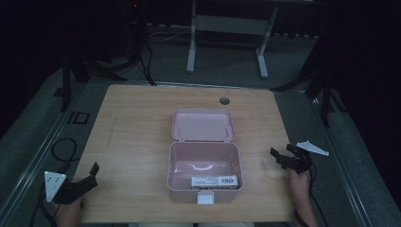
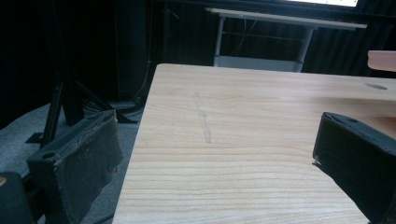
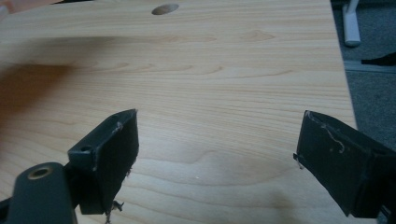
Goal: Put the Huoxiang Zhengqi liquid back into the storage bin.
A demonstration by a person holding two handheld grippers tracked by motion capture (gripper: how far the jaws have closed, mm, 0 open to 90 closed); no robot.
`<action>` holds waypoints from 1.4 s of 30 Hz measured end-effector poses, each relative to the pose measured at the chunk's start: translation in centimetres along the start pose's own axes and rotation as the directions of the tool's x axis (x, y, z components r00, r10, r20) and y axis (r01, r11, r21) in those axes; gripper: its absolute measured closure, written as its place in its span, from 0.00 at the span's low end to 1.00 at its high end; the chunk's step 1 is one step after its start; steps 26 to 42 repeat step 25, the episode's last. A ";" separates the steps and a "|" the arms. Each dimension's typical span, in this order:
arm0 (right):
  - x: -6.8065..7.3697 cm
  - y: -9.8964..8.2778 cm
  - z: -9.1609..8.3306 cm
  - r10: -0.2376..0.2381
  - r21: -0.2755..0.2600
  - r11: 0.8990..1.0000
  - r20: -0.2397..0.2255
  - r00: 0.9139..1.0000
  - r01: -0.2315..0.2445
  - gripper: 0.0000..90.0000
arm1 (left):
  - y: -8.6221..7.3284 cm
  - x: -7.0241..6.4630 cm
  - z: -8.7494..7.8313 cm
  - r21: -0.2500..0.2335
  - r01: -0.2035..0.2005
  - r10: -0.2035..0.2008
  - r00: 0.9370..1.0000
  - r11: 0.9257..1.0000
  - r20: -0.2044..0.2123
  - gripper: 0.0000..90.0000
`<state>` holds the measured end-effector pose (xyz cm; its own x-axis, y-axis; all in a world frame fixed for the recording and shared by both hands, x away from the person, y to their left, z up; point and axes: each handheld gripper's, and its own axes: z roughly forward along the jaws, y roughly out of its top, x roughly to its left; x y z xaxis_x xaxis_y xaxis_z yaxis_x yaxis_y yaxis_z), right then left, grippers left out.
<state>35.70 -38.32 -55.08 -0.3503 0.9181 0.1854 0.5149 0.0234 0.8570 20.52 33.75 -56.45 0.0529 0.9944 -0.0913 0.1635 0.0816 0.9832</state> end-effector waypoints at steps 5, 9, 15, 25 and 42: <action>-0.5 -0.1 -0.1 0.028 -0.013 1.000 -0.001 1.000 -0.028 0.14 | 0.0 0.0 0.0 -0.003 0.002 -0.002 1.000 1.000 0.000 0.01; -0.6 -0.2 -0.1 0.027 -0.010 1.000 -0.003 1.000 -0.027 0.14 | 0.0 0.0 -0.1 -0.005 0.005 -0.005 1.000 1.000 0.000 0.01; -1.1 -0.2 -0.3 0.059 -0.020 0.998 -0.018 0.998 -0.059 0.14 | 0.0 0.1 -0.1 -0.007 0.010 -0.010 1.000 1.000 0.004 0.01; -1.2 -0.2 -0.1 0.068 -0.003 0.998 -0.043 0.997 -0.068 0.14 | 0.0 0.1 -0.1 -0.008 0.013 -0.013 1.000 1.000 0.003 0.01; -1.2 -0.2 -0.1 0.068 -0.003 0.998 -0.043 0.997 -0.068 0.14 | 0.0 0.1 -0.1 -0.008 0.013 -0.013 1.000 1.000 0.003 0.01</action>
